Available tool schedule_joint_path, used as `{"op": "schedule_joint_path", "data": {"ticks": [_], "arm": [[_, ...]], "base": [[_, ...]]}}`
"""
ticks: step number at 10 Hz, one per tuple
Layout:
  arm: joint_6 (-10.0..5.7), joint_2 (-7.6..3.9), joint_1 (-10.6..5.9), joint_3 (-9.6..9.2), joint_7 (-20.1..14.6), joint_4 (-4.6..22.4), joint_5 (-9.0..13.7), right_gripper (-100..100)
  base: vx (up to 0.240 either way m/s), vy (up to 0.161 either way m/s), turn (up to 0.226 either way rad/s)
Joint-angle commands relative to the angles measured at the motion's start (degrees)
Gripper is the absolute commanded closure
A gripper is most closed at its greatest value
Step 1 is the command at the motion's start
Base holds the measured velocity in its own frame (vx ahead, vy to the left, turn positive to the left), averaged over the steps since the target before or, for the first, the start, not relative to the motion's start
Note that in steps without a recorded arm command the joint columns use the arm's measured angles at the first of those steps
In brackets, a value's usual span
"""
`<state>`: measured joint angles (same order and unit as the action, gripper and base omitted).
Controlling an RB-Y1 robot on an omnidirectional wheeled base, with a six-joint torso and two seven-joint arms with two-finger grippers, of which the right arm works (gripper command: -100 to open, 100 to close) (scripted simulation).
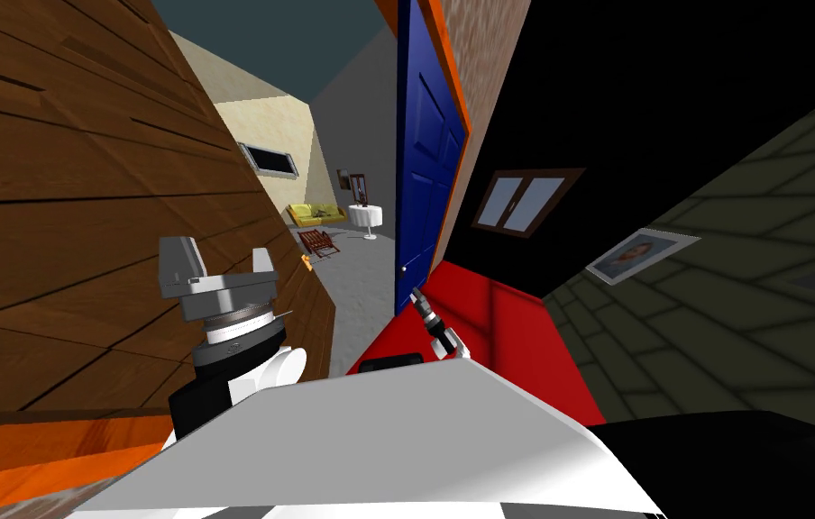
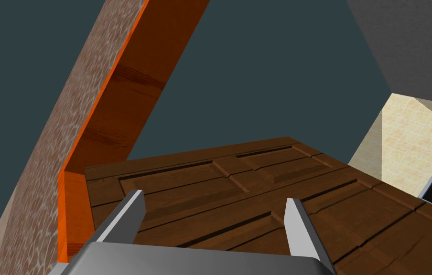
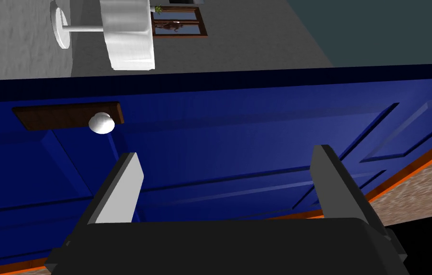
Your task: Push the door open
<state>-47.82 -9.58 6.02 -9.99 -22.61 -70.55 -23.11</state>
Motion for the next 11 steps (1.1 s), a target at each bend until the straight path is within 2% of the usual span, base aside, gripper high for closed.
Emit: {"op": "schedule_joint_path", "data": {"ticks": [1,2,7,11], "arm": [[-0.76,-0.13,-0.74,-0.45,-0.89,2.03,-0.82,-100],[-1.5,-0.29,-1.52,-0.83,-1.64,4.07,-1.56,-100],[-3.62,-0.71,-3.73,-1.94,-3.79,9.89,-3.66,-100],[-6.12,-1.19,-6.35,-3.25,-6.33,16.77,-6.15,-100]], "base": [[0.129,-0.085,0.018],[0.124,-0.08,0.011],[0.123,-0.07,0.011],[0.167,-0.094,0.015]]}}
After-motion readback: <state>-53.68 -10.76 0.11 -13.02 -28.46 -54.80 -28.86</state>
